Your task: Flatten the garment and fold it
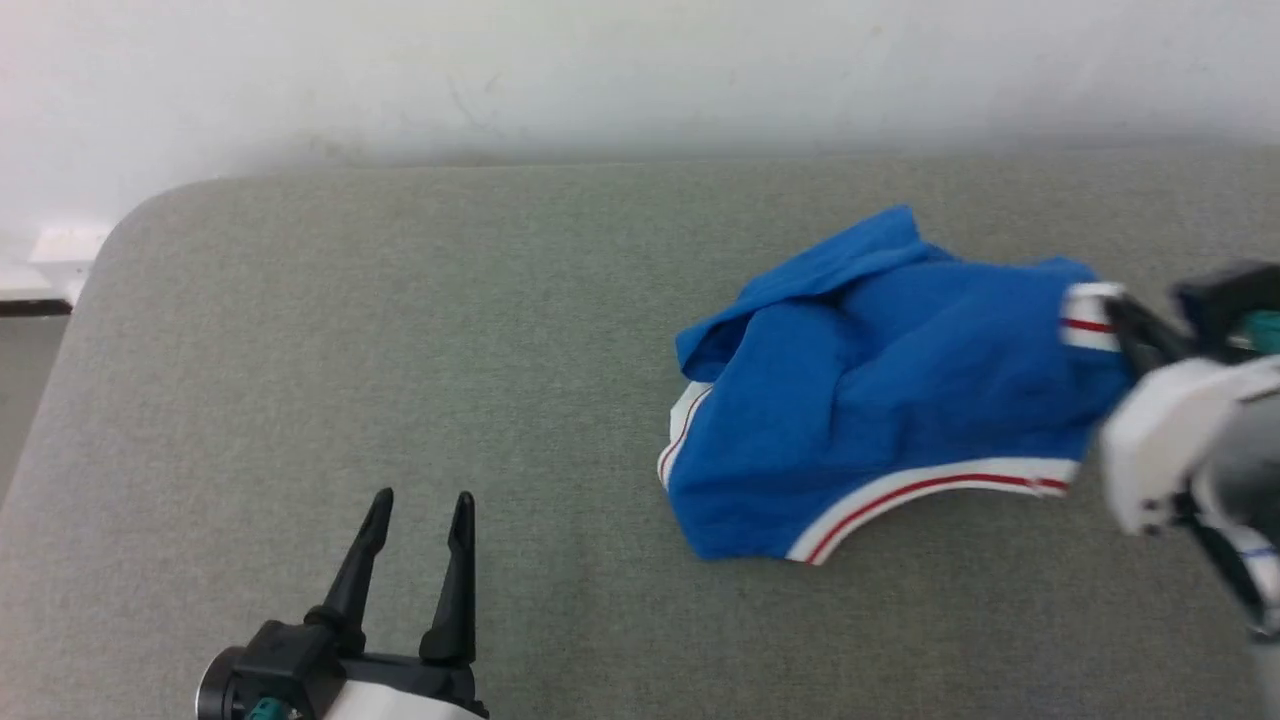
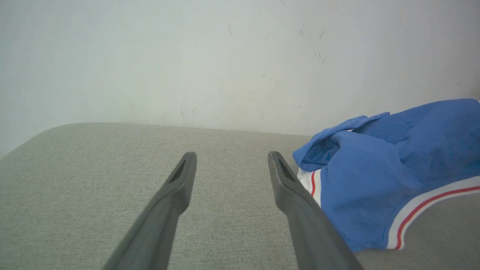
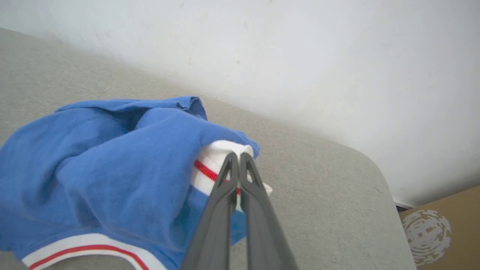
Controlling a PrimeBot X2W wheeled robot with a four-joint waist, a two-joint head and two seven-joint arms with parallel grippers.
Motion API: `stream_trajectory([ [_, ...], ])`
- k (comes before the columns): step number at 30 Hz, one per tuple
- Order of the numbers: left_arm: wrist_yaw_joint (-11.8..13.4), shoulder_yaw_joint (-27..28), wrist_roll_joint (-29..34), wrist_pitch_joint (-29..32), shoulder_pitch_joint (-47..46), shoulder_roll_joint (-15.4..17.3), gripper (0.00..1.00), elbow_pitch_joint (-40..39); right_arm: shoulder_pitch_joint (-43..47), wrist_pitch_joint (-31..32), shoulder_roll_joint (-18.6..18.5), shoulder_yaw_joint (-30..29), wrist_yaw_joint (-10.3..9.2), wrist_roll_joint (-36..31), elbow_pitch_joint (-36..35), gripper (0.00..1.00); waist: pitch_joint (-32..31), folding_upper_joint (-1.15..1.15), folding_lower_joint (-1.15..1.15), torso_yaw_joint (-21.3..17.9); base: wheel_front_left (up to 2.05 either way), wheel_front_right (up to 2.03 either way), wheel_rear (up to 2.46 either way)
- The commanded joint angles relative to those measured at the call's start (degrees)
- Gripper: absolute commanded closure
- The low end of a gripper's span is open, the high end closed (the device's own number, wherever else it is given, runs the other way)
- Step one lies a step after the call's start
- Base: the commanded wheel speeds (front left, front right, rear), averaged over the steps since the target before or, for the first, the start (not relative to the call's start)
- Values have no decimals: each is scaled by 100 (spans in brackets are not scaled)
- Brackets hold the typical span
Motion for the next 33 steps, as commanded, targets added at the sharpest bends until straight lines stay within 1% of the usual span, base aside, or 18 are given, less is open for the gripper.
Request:
stream_trajectory([
  [1,-33,-4,17,-28,-27,-26,0,14,169,50,-81,-169,-5,-26,-49,100,-35,0,0,-82,0,0,0],
  [5,-54,-32,13,-28,-36,-28,0,35,1008,263,-247,-1085,-5,-268,-76,100,19,0,0,-61,0,0,0],
  [7,-63,-22,15,-28,-40,-29,0,47,1509,273,-122,-1549,-5,-349,56,100,65,0,0,-27,0,0,0],
  [9,-76,-17,31,-28,-51,-29,0,62,1978,164,32,-1857,-5,-454,316,100,114,0,0,13,0,0,0],
  [12,-103,-16,63,-28,-82,-30,0,101,2366,-17,334,-2070,-5,-539,770,100,160,0,0,67,0,0,0],
  [13,-113,-7,69,-28,-96,-30,0,111,2407,-104,449,-2121,-5,-551,899,100,167,0,0,77,0,0,0],
  [16,-139,11,87,-28,-127,-27,0,150,2403,-444,616,-2147,-5,-707,1236,100,169,0,0,91,0,0,0],
  [17,-146,18,92,-28,-130,-26,0,160,2341,-577,665,-2177,-5,-768,1288,72,164,0,0,89,0,0,0],
  [18,-152,26,97,-28,-129,-26,0,171,2275,-672,697,-2169,-5,-830,1310,4,153,0,0,83,0,0,0],
  [19,-157,34,103,-28,-124,-26,0,180,2186,-752,739,-2206,-5,-869,1291,0,141,0,0,74,0,0,0],
  [22,-170,39,111,-28,-110,-27,0,195,1891,-941,692,-2162,-5,-972,1039,0,110,0,0,66,0,0,0],
  [24,-175,41,108,-28,-101,-27,0,194,1667,-1004,722,-2025,-5,-834,699,0,90,0,0,59,0,0,0],
  [26,-178,43,103,-28,-89,-28,0,188,1499,-920,695,-1694,-5,-642,333,0,75,0,0,51,0,0,0],
  [29,-181,23,90,-28,-90,-28,0,173,1342,-575,569,-1065,-5,-328,-141,0,88,0,0,66,0,0,0],
  [31,-185,-6,84,-28,-114,-29,0,169,1286,-328,464,-625,-5,-142,-305,0,120,0,0,100,0,0,0],
  [33,-188,-34,79,-28,-154,-29,0,171,1243,-93,382,-227,-5,89,-294,0,162,0,0,148,0,0,0],
])
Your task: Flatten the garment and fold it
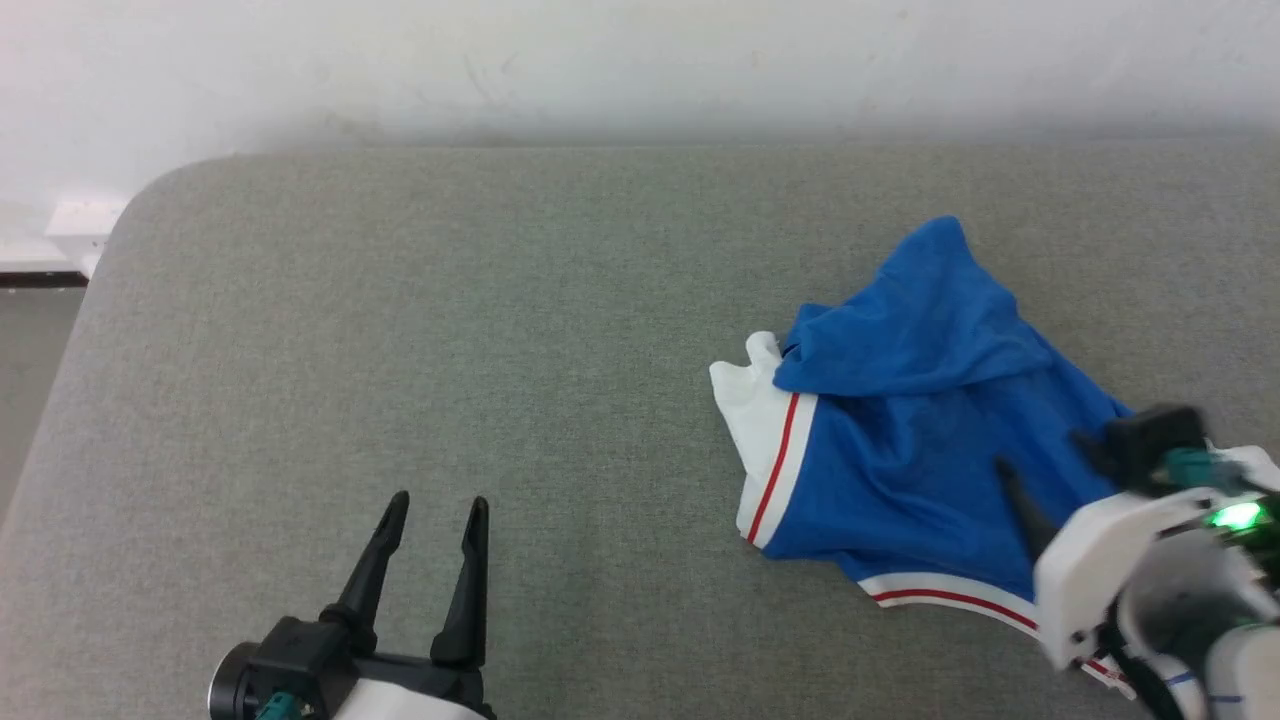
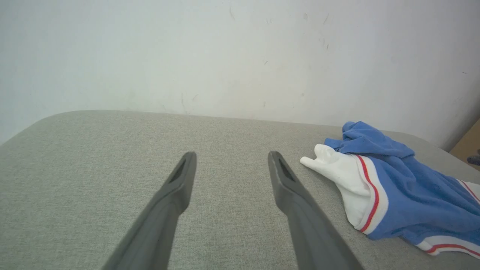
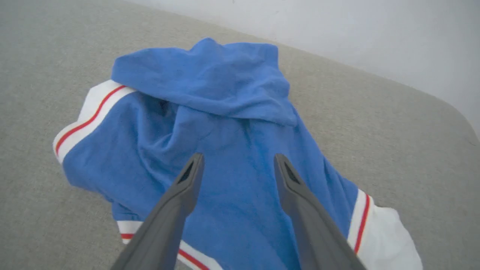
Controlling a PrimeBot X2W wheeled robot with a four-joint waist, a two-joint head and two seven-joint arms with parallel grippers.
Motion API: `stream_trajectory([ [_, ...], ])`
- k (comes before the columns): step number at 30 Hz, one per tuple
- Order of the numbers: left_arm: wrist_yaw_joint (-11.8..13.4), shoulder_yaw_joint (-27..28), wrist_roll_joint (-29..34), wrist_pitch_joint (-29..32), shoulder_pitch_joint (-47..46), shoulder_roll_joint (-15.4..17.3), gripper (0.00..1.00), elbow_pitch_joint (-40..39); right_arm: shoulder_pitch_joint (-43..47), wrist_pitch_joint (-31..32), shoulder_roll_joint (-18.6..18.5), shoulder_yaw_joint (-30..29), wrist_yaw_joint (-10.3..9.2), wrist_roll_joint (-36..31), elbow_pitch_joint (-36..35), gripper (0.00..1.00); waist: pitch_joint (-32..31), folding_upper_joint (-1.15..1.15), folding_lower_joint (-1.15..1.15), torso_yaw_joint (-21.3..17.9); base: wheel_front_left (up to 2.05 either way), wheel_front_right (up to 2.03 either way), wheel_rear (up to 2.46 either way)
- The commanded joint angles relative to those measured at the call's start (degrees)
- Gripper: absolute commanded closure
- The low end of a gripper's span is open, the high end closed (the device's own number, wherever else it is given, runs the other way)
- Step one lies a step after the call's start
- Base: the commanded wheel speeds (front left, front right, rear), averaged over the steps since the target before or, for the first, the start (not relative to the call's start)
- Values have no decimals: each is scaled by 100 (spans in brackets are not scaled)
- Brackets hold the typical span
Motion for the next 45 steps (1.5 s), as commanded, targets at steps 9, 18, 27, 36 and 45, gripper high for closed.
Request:
stream_trajectory([
  [9,-51,-54,-31,-28,-215,-12,0,78,-204,777,-474,1357,-5,369,966,0,153,0,0,388,0,0,0],
  [18,-63,-66,-21,-28,-204,-12,0,120,-595,608,-510,2147,-5,512,2124,100,60,0,0,560,0,0,0],
  [27,-38,-28,-43,-28,-105,-12,0,109,-791,613,-600,2330,-5,1282,1032,100,-97,0,0,304,0,0,0],
  [36,-42,-39,-83,-28,-135,-12,0,94,197,1464,-894,2888,-5,2093,81,100,10,0,0,138,0,0,0],
  [45,-51,-9,-72,-28,-153,-13,0,155,400,455,-639,2319,-5,1301,629,0,-28,0,0,84,0,0,0],
])
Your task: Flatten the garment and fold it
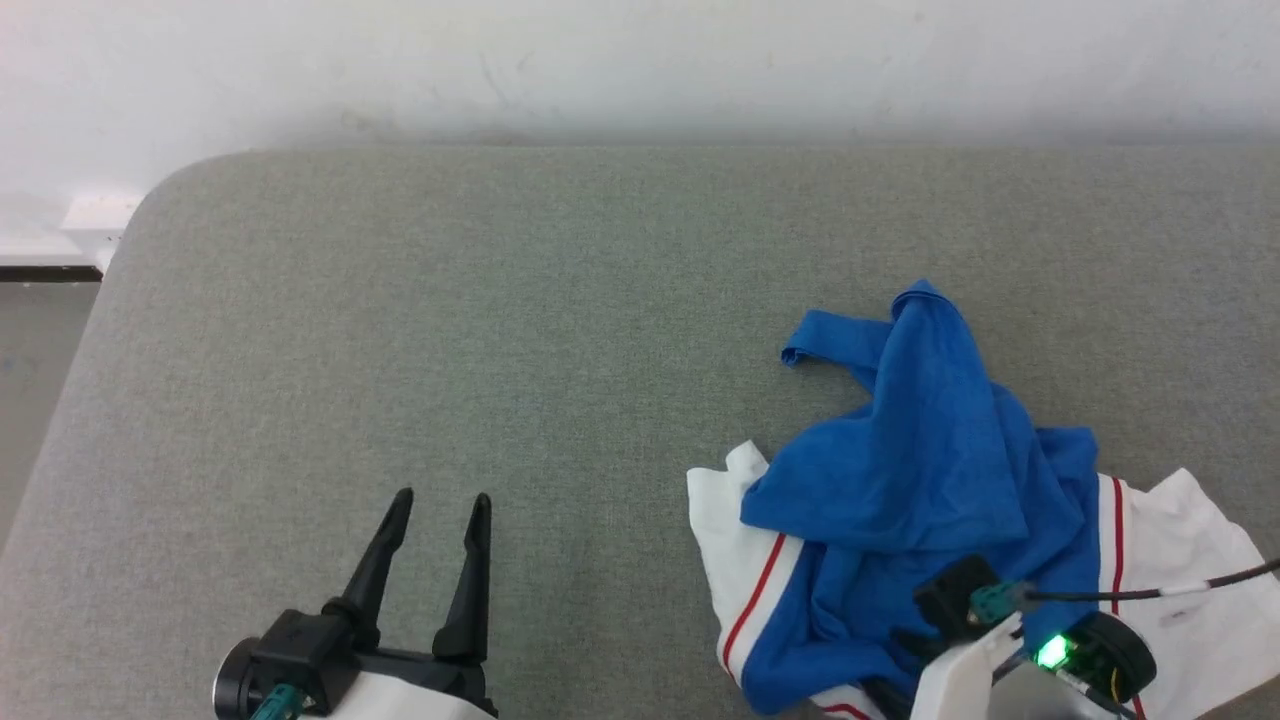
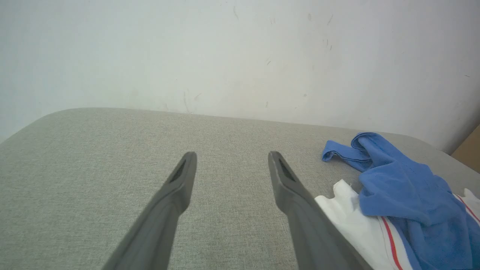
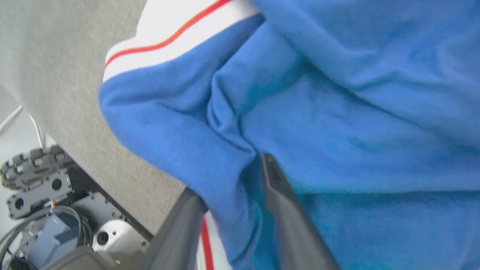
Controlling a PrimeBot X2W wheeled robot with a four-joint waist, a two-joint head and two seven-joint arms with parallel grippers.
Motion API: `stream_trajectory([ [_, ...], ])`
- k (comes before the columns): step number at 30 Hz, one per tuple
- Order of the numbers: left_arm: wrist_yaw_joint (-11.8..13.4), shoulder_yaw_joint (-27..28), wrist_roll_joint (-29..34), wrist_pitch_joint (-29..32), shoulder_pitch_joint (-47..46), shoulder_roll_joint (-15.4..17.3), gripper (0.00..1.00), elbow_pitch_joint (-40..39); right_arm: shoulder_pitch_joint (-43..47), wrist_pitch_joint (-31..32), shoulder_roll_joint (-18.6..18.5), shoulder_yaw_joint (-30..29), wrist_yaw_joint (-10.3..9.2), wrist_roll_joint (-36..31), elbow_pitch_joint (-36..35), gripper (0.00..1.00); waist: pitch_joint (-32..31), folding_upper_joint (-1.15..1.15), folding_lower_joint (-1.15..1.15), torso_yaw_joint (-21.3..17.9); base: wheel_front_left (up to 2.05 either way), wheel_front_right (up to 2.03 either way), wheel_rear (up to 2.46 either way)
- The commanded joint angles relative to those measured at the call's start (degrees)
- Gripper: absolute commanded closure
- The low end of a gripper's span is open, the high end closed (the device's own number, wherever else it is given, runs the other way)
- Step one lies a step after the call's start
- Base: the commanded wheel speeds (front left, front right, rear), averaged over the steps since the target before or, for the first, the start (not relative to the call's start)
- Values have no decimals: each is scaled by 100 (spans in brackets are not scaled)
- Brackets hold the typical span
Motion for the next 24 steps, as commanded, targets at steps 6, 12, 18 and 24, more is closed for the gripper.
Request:
stream_trajectory([
  [6,-5,96,32,-27,37,-9,0,-15,-133,-581,614,-652,-3,130,-165,0,-173,0,0,-124,0,0,0],
  [12,1,160,78,-27,84,-9,0,-143,-147,-1595,1271,-1900,-3,-421,-745,0,-219,0,0,-220,0,0,0],
  [18,1,226,120,-27,127,-9,0,-251,104,-2891,1754,-3056,-3,-1296,-968,0,-177,0,0,-303,0,0,0],
  [24,33,267,146,-27,246,-9,0,-395,568,-4381,1809,-3970,-3,-1004,-472,0,-101,0,0,-379,0,0,0],
])
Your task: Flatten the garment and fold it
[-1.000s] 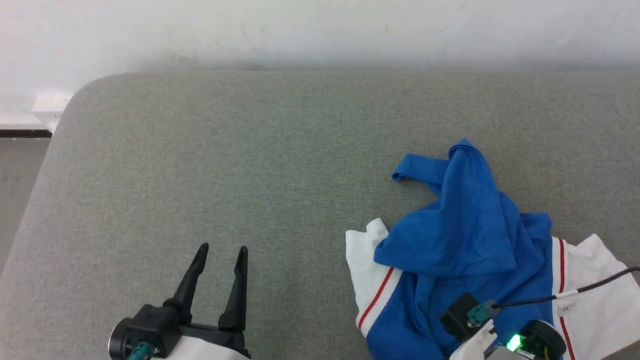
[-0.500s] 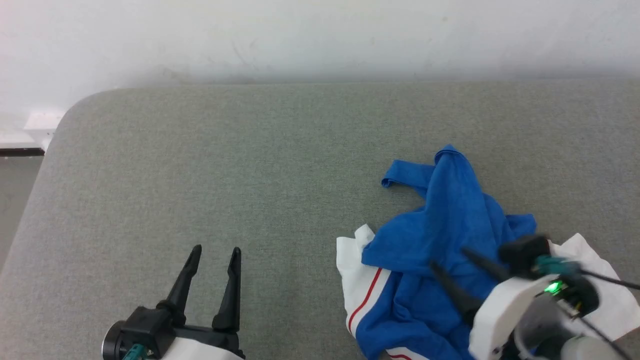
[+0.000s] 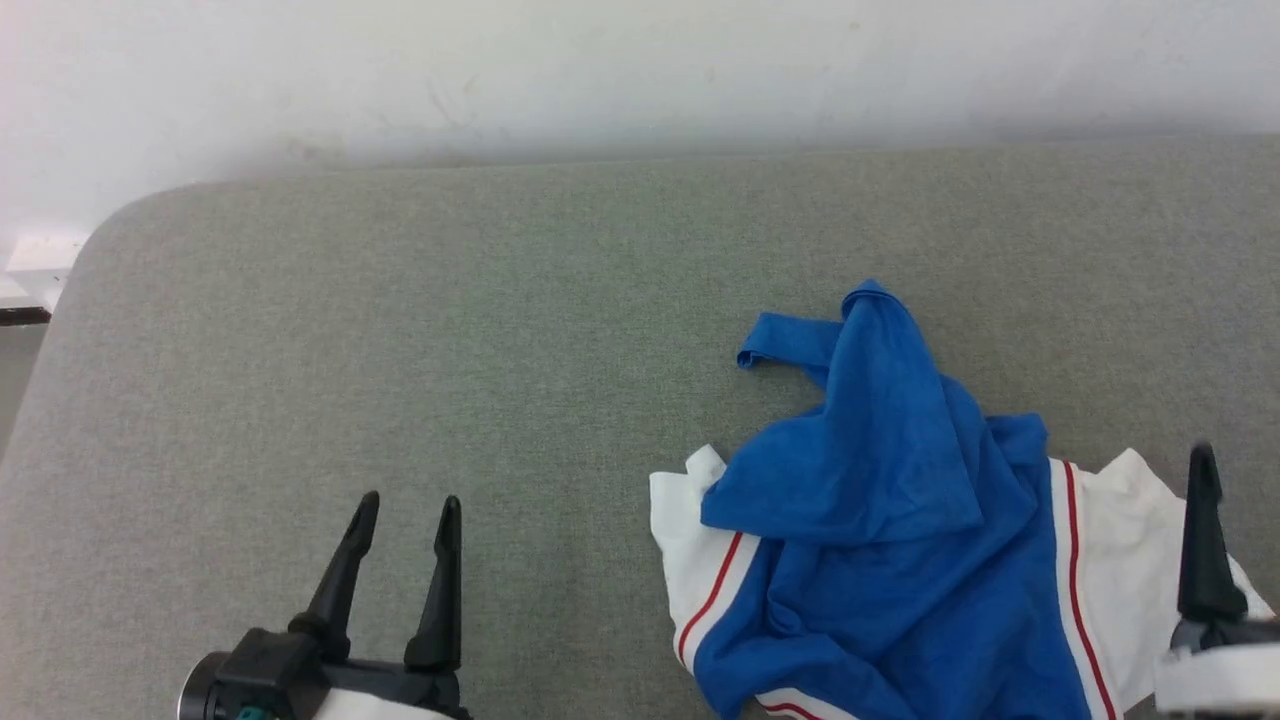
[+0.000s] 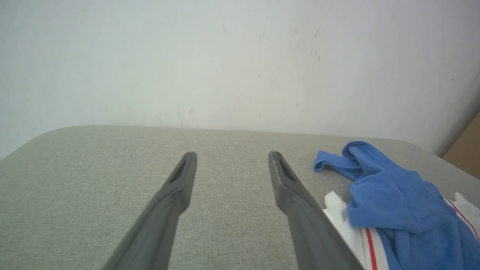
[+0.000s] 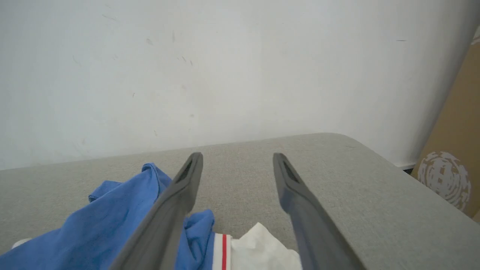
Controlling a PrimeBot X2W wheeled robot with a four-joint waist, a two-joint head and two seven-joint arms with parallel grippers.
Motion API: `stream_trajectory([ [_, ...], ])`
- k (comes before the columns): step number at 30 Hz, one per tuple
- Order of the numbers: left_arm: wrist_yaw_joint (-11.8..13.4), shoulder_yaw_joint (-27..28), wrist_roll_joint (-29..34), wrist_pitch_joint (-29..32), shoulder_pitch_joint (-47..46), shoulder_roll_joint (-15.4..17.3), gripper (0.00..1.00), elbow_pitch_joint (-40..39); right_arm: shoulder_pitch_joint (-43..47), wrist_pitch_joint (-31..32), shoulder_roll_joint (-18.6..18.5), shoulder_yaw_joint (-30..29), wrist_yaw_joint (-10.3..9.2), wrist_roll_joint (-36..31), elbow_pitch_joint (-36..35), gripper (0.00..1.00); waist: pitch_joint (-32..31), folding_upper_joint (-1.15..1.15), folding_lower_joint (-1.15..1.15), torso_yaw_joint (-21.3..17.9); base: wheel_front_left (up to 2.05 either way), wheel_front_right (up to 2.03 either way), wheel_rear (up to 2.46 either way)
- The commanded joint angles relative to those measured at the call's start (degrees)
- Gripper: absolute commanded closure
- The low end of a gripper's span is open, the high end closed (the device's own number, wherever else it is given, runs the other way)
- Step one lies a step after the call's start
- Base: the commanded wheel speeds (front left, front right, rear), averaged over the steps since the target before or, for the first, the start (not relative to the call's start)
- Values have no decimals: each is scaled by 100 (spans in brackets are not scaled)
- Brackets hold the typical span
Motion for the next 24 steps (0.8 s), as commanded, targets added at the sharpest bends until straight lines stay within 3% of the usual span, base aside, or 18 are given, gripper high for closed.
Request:
stream_trajectory([
  [1,44,22,63,-27,96,-8,0,-42,118,-202,24,-30,-4,106,149,0,37,0,0,-38,0,0,0],
  [11,118,31,242,-27,229,10,0,-107,106,-609,26,-2,-4,278,753,0,177,0,0,-148,0,0,0],
  [16,35,-257,519,62,-296,355,0,-19,-14,-612,26,-86,-4,209,650,0,232,0,0,-102,0,0,0],
  [21,-40,-1014,573,902,-1228,747,0,50,-83,-613,26,-102,-4,176,604,0,330,0,0,-43,0,0,0],
  [24,-51,-1741,407,1601,-1779,1039,0,210,-133,-613,27,-99,-4,166,586,0,404,0,0,-33,0,0,0],
])
